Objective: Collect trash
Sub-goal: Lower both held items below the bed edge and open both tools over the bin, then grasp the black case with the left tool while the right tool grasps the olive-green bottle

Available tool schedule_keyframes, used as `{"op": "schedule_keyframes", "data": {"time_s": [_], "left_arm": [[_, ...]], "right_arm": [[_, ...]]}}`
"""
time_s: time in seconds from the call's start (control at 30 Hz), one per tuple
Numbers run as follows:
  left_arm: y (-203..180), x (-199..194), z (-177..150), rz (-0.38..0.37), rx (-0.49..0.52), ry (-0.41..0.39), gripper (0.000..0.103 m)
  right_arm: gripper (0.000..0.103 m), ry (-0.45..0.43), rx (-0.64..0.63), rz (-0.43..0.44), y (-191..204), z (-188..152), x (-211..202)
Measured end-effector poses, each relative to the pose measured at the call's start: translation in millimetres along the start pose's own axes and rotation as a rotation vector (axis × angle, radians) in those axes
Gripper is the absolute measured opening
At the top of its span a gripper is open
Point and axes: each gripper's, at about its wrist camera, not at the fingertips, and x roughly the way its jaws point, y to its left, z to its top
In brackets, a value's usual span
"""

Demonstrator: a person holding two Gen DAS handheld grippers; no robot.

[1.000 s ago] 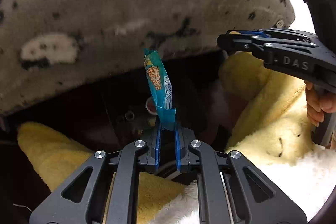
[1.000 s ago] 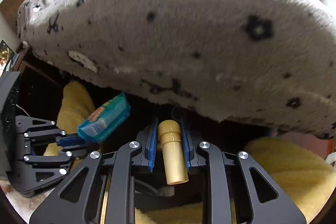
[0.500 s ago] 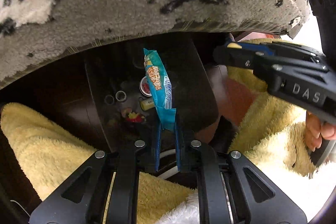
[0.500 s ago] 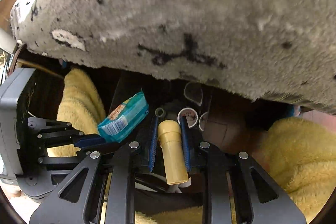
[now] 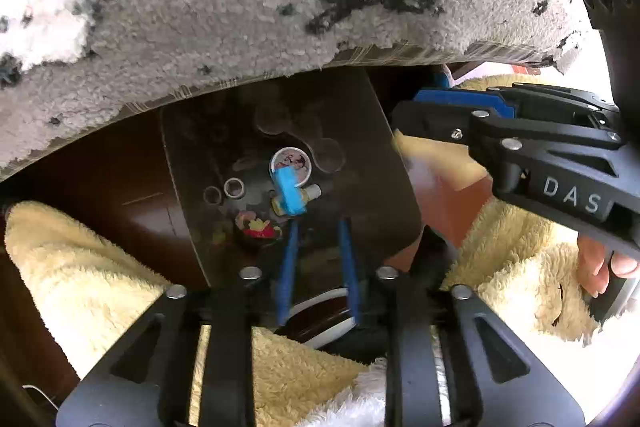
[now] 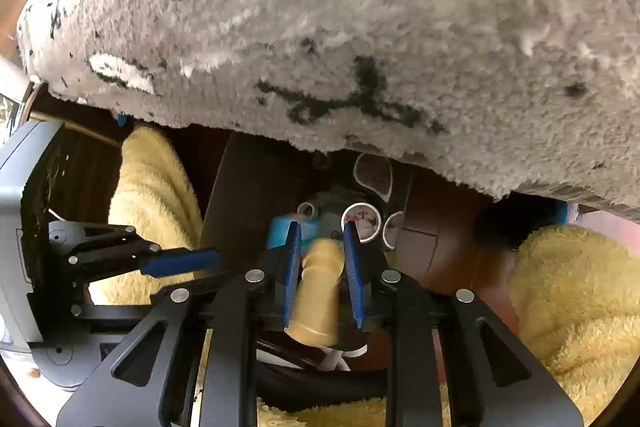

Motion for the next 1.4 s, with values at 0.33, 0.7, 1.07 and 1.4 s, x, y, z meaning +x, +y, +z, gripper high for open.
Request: {"op": "schedule_keyframes", "data": {"time_s": [0.33, 0.7, 1.07, 1.4], "left_arm": [[1, -55, -8, 0.105, 0.008, -0.122, 0.059], [3, -132, 1, 0.171, -0.011, -0.303, 0.092], [8, -191, 39, 0.226, -0.012, -0.449, 0.093], [34, -210, 106, 0.285, -0.043, -0.521, 0.093]], "right_arm": [[0.064, -0.107, 0.004, -0.040, -10, -2, -43], [0.089, -0.233, 0.001, -0.111, -17, 11, -95], [0.090, -0.385, 0.010, -0.148, -25, 56, -152], [0.090, -0.433, 0.011, -0.213, -45, 133, -165]]}}
